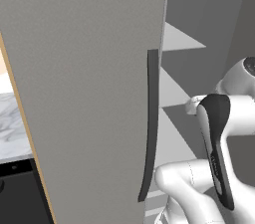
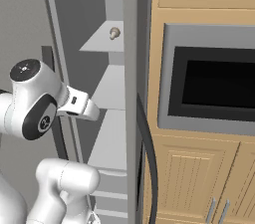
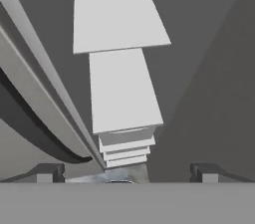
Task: Take the mango, mushroom, and squash from the freezer and place them in the bowl on the counter.
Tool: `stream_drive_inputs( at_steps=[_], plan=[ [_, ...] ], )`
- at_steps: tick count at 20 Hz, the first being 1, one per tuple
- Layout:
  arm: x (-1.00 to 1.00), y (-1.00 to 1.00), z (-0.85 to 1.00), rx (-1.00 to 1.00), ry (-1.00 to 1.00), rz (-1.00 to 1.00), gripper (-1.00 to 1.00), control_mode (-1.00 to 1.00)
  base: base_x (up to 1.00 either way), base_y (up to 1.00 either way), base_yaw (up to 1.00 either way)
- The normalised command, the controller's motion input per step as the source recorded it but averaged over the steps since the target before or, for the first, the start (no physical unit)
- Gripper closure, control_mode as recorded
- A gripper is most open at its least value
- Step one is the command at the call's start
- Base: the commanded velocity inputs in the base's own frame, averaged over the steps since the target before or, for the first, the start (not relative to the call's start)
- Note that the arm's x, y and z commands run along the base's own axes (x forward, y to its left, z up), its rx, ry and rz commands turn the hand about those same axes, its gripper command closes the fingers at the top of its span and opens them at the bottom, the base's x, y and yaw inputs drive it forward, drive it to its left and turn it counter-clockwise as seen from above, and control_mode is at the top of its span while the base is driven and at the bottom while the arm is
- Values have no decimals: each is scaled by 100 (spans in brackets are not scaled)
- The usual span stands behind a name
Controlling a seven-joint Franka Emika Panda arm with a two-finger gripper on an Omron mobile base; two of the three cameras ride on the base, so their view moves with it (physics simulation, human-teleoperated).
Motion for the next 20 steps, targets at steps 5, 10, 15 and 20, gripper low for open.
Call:
stream_drive_inputs(
  at_steps=[5,10,15,20],
  plan=[
    [14,0,26,1,-7,0,-100,-100,0,0,0],
    [16,0,26,0,-7,0,-100,-100,0,0,0],
    [17,-4,9,3,-2,0,-100,-100,0,0,0],
    [6,-3,0,9,0,0,-100,-100,0,0,0]
  ],
)
